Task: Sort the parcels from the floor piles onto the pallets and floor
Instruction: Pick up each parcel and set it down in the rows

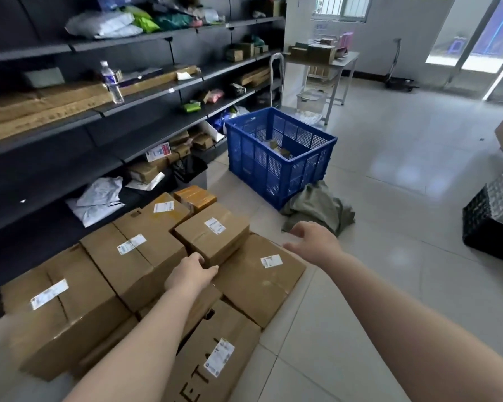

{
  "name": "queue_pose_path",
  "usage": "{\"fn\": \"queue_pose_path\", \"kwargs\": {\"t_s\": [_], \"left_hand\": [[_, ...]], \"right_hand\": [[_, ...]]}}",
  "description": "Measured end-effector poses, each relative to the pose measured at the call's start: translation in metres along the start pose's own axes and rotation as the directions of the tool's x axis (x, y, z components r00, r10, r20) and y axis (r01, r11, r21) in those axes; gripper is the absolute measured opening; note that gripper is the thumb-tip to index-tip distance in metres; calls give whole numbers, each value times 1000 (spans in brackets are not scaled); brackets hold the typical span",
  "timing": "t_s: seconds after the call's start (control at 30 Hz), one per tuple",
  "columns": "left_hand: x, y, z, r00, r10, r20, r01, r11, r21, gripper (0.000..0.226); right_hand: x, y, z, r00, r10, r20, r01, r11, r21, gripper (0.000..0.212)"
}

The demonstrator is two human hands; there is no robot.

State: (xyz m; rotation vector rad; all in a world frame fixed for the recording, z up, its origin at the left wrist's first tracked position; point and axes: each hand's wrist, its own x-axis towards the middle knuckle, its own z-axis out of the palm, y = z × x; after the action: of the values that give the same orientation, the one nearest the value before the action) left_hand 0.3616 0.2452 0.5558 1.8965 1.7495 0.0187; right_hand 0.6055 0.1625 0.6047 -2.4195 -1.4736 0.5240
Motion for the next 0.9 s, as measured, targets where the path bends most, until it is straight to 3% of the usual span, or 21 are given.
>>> {"fn": "queue_pose_path", "kwargs": {"t_s": [0.1, 0.3, 0.57, 0.73, 0.9], "left_hand": [[30, 31, 9, 998, -64, -18, 64, 998, -13, 47], [125, 104, 37, 986, -165, 18, 165, 963, -215, 47], [231, 173, 37, 946, -322, 32, 315, 895, -315, 48], [268, 195, 32, 874, -483, -54, 440, 833, -336, 46], [289, 218, 41, 757, -649, -83, 561, 709, -428, 46]], "right_hand": [[48, 28, -13, 999, -14, 49, 14, 1000, -17, 56], [166, 53, -26, 981, -130, 142, 150, 979, -138, 53], [322, 61, -56, 950, -194, 246, 231, 964, -131, 57], [408, 48, -54, 908, -282, 309, 303, 953, -24, 57], [474, 31, -32, 785, -450, 425, 501, 866, -8, 62]]}}
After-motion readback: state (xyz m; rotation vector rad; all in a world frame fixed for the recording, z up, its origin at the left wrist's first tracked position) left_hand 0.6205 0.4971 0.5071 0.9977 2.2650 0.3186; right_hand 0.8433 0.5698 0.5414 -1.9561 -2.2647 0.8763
